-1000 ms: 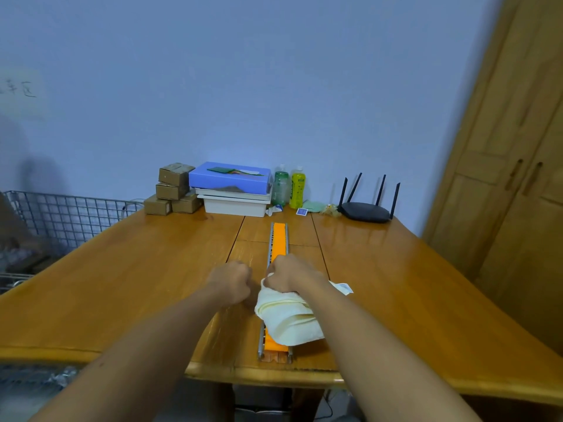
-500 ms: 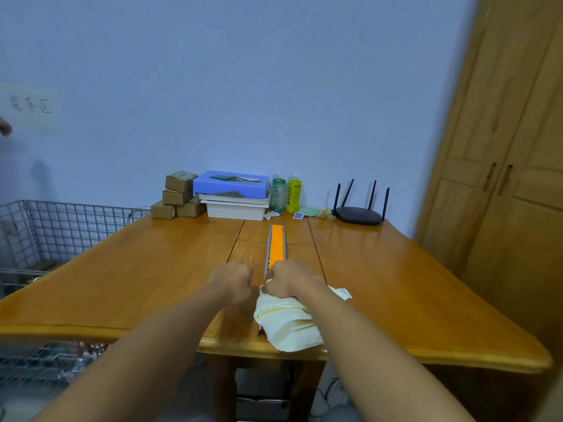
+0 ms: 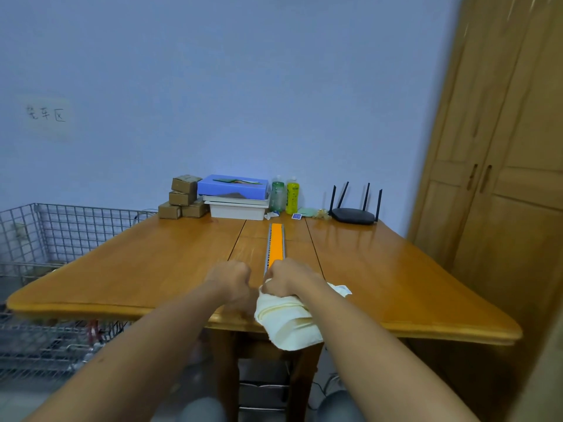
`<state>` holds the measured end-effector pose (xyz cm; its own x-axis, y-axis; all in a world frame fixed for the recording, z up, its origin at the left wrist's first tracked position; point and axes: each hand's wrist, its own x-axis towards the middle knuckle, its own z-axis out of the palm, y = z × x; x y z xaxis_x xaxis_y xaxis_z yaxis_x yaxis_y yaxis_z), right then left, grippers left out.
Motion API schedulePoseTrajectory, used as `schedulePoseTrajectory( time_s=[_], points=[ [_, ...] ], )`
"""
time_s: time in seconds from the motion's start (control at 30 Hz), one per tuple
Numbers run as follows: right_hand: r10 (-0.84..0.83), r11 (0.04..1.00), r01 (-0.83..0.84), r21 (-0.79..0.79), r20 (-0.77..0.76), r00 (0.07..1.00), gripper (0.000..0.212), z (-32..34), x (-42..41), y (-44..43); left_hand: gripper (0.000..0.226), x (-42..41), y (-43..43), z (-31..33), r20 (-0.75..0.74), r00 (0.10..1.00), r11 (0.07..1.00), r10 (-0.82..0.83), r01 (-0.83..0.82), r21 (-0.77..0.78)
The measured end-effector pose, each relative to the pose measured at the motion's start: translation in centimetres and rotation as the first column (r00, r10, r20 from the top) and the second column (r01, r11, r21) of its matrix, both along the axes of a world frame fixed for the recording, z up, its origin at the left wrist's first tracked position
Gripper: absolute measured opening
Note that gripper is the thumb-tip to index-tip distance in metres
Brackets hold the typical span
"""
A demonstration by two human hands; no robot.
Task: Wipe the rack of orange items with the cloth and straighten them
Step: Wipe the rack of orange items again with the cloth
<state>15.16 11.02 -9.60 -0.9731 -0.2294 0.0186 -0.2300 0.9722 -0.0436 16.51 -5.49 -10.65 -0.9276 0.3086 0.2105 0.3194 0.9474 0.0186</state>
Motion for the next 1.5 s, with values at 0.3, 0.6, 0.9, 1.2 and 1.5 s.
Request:
schedulePoseTrajectory(
  time_s=[0.3, 0.6, 0.9, 1.2, 1.5],
  points=[
    [0.006, 1.0, -0.006, 0.007, 0.063, 0.998, 0.049, 1.1, 3.8, -0.1, 0.015, 3.0, -0.2, 0.7, -0.076, 0.997, 1.0, 0.006, -0.005, 0.018],
    [0.047, 0.998, -0.042, -0.054, 0.087, 0.995, 0.04, 1.9, 6.3, 0.8, 0.016, 4.2, 0.5, 1.8, -0.103, 0.995, 1.0, -0.008, 0.011, 0.026],
    [0.068, 0.991, -0.071, -0.115, -0.028, 0.997, 0.036, 3.2, 6.5, 2.1, 0.019, 4.0, 1.0, 2.3, -0.068, 0.998, 0.999, 0.009, -0.006, 0.046],
    [0.015, 0.988, -0.029, -0.152, -0.088, 0.996, 0.036, 2.6, 4.3, 3.6, 0.018, 1.0, 1.7, 2.1, 0.009, 1.0, 0.978, 0.025, -0.027, 0.205],
    [-0.192, 0.86, -0.042, -0.509, -0.399, 0.897, 0.035, 4.0, 1.2, 3.8, 0.059, -0.5, 5.4, 4.5, 0.459, 0.833, 0.402, -0.308, -0.324, 0.857]
  ],
)
